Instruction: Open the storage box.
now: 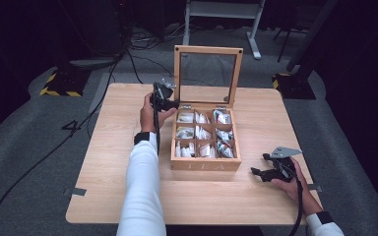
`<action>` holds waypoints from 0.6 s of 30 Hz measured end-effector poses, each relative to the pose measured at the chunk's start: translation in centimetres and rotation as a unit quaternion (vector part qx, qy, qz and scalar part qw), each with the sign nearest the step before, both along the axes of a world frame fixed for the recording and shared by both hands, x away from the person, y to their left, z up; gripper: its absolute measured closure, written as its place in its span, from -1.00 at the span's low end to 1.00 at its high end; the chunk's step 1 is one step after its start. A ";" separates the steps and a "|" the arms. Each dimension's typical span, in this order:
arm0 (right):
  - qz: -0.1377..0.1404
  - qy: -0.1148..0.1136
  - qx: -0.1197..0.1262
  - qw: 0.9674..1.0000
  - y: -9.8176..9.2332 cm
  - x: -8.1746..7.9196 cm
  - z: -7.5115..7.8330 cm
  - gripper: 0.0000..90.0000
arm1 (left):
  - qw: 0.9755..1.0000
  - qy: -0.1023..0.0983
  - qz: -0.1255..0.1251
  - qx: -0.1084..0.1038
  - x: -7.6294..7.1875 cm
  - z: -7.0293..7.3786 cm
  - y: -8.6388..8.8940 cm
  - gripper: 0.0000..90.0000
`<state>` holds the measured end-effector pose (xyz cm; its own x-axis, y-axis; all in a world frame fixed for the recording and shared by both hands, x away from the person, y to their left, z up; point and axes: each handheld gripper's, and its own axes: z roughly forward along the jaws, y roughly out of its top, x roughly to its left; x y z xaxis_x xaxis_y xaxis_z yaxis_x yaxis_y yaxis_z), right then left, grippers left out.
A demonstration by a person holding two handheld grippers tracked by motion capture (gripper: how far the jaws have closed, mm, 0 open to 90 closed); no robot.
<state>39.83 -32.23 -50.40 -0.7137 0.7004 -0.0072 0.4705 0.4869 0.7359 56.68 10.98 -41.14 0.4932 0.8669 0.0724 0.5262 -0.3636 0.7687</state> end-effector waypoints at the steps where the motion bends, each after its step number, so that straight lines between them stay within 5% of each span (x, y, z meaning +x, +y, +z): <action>1: 0.000 0.000 0.000 1.000 0.0 0.0 0.0 -0.63 | 1.000 -0.002 0.001 0.001 -0.2 0.3 0.1 0.01; 5: 0.000 0.000 0.001 1.000 0.0 0.0 0.0 -0.63 | 1.000 -0.012 0.000 0.004 -1.0 1.4 0.3 -0.19; 12: 0.000 0.000 0.001 1.000 0.0 0.0 0.0 -0.63 | 0.999 -0.003 -0.036 0.002 -3.2 3.1 0.4 -0.41; 15: 0.000 0.000 0.000 1.000 0.0 0.0 0.0 -0.63 | 0.998 -0.001 -0.070 0.005 -5.5 3.8 0.8 -0.50; 18: 0.000 0.000 0.001 1.000 0.0 0.0 0.0 -0.63 | 0.997 -0.010 -0.076 0.016 -7.1 4.0 1.2 -0.54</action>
